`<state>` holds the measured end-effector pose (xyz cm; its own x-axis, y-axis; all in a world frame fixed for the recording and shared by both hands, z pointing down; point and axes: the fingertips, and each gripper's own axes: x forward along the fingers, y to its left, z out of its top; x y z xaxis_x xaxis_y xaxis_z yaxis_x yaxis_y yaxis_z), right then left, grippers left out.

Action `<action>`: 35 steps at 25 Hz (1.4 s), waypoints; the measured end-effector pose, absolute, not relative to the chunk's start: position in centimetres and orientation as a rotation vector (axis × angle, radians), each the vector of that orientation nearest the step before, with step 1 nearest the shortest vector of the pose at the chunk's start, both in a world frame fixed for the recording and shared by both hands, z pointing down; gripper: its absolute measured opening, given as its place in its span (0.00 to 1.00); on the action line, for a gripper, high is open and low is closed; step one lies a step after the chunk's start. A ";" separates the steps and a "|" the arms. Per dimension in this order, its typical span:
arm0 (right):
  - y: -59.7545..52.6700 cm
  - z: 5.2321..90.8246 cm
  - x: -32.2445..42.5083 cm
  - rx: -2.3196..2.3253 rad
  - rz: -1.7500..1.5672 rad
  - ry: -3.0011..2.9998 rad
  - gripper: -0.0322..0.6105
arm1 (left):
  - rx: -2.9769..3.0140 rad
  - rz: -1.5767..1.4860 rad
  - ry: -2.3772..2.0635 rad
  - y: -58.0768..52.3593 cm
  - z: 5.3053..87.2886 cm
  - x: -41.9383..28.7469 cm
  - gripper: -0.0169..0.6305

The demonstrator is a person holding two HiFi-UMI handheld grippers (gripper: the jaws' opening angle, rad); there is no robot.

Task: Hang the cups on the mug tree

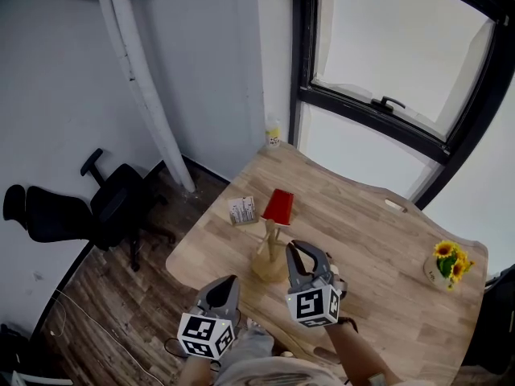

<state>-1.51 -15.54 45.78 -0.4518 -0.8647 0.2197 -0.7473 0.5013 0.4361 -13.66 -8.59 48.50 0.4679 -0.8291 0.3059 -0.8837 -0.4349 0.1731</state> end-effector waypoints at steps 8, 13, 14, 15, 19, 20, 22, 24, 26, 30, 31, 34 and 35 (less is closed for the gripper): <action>-13.3 44.8 -0.9 1.362 -0.226 -2.433 0.05 | 2.455 0.239 -1.445 -8.9 47.4 -12.5 0.03; -12.2 44.6 -0.7 1.365 -0.067 -2.495 0.05 | 2.481 0.216 -1.434 -9.0 46.4 -11.8 0.03; -12.0 44.7 -0.7 1.361 -0.032 -2.510 0.05 | 2.486 0.211 -1.433 -9.0 46.2 -11.6 0.03; -11.8 44.7 -0.8 1.356 0.000 -2.524 0.05 | 2.491 0.206 -1.431 -8.9 46.0 -11.4 0.03; -11.1 44.9 -1.0 1.331 0.080 -2.563 0.05 | 2.507 0.194 -1.420 -8.8 45.5 -10.9 0.03; -11.0 45.0 -1.0 1.326 0.083 -2.565 0.05 | 2.510 0.191 -1.417 -8.8 45.4 -10.7 0.03; -10.7 45.0 -1.0 1.318 0.091 -2.571 0.05 | 2.516 0.187 -1.411 -8.6 45.2 -10.5 0.03; -10.3 45.1 -1.1 1.311 0.103 -2.580 0.05 | 2.520 0.185 -1.408 -8.4 45.2 -10.3 0.03; -10.1 45.1 -1.2 1.306 0.102 -2.582 0.05 | 2.523 0.184 -1.406 -8.3 45.1 -10.2 0.03; -9.6 45.1 -1.3 1.292 0.092 -2.576 0.05 | 2.526 0.179 -1.401 -8.1 45.0 -10.0 0.03; -9.6 45.1 -1.2 1.290 0.091 -2.573 0.05 | 2.526 0.177 -1.400 -8.1 44.9 -9.9 0.03; -9.4 45.1 -1.1 1.287 0.090 -2.565 0.05 | 2.527 0.172 -1.395 -8.0 44.9 -9.7 0.03; -9.3 45.1 -1.1 1.287 0.088 -2.564 0.05 | 2.527 0.171 -1.394 -7.9 44.9 -9.6 0.03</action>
<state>-1.06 -9.34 45.11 -0.5690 -0.7781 0.2661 -0.7944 0.6037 0.0665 -9.62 -7.91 44.94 0.5357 -0.8150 0.2210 -0.8442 -0.5113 0.1608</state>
